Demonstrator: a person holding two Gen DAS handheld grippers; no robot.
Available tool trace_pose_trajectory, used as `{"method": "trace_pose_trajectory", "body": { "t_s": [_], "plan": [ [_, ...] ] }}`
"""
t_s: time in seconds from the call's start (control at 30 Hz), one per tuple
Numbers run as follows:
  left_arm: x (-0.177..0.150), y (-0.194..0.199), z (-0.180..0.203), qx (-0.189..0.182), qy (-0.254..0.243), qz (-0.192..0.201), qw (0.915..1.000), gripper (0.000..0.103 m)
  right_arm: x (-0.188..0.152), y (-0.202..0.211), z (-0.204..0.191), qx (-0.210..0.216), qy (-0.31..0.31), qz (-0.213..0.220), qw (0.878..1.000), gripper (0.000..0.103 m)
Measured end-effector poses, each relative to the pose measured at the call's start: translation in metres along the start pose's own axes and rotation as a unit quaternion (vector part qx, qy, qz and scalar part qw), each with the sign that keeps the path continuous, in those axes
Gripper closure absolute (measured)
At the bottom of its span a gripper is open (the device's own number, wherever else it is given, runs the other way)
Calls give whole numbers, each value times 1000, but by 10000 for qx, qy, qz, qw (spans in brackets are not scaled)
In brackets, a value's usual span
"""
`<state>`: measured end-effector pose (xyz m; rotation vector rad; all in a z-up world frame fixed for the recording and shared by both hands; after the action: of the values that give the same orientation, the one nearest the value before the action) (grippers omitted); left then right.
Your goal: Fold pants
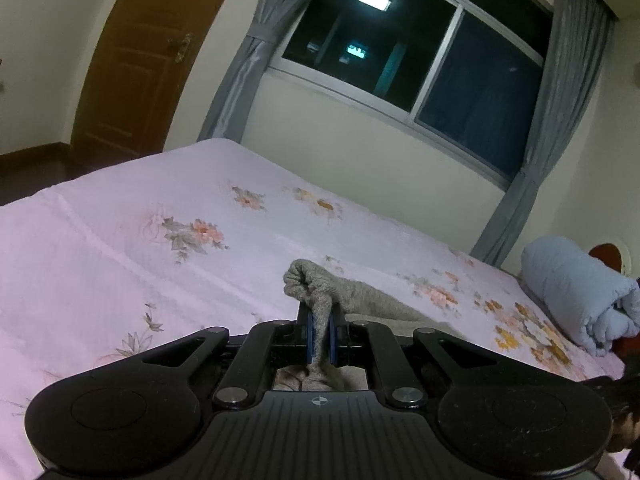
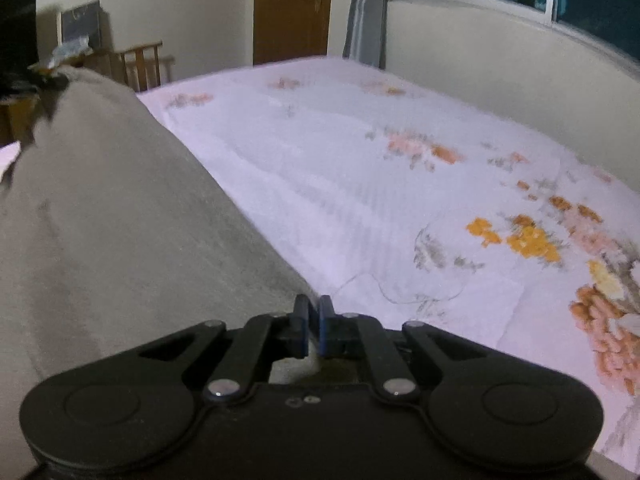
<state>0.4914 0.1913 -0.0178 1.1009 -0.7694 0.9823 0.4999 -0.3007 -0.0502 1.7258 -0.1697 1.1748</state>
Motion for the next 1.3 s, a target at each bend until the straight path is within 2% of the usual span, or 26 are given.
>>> {"method": "trace_pose_trajectory", "body": {
  "t_s": [0.13, 0.3, 0.43, 0.6, 0.67, 0.7, 0.73, 0.77, 0.83, 0.87, 0.97, 1.03, 1.13, 1.23, 1.3],
  "plan": [
    [-2, 3, -2, -106, -98, -47, 9999, 96, 1, 26, -13, -77, 184, 112, 9997, 103],
    [-6, 25, -14, -497, -11, 94, 9987, 96, 0, 85, -49, -258, 523, 273, 9979, 103],
    [-18, 52, -22, -990, 127, 213, 9948, 96, -16, 139, -99, -363, 708, 175, 9967, 103],
    [-46, 92, -35, -1195, 222, 76, 9926, 92, -58, 185, -179, -437, 697, -29, 9966, 103],
    [-67, 110, -47, -985, 408, -103, 9943, 69, -85, 188, -210, -515, 734, -224, 9957, 103],
    [-81, 118, -57, -703, 655, -319, 9949, 33, -100, 183, -221, -604, 718, -363, 9949, 103],
    [-93, 126, -64, -332, 839, -559, 9944, 16, -119, 173, -230, -695, 683, -576, 9936, 103],
    [-105, 138, -69, -26, 956, -693, 9930, 16, -135, 164, -235, -741, 654, -761, 9922, 103],
    [-122, 163, -69, 127, 1145, -803, 9901, 17, -159, 147, -238, -816, 454, -930, 9913, 103],
    [-127, 174, -67, 112, 1278, -802, 9885, 17, -161, 145, -237, -867, 320, -856, 9920, 103],
    [-129, 191, -54, 118, 1365, -832, 9871, 30, -154, 143, -230, -934, -57, -612, 9937, 103],
    [-127, 188, -49, 253, 1379, -991, 9851, 44, -149, 141, -230, -960, -116, -638, 9933, 103],
    [-131, 171, -44, 403, 1460, -1357, 9791, 59, -147, 143, -234, -1039, -158, -589, 9927, 103],
    [-142, 160, -36, 466, 1516, -1578, 9747, 62, -156, 148, -235, -1051, -305, -484, 9928, 103],
    [-143, 152, -31, 567, 1424, -1601, 9751, 71, -162, 148, -237, -1032, -369, -447, 9930, 103]
  ]
}}
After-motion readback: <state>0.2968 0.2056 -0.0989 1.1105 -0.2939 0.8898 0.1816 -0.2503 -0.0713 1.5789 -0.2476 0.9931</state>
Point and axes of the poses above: each gripper's, at about its wrist camera, not at the fingertips, and y roughly against the way its jaws point, z to its right, x to its top, the point moved 6 cm from there along -y, roughly the way its jaws point, and after that the axes turned 6 degrees about -y, right-handed, at the moved point
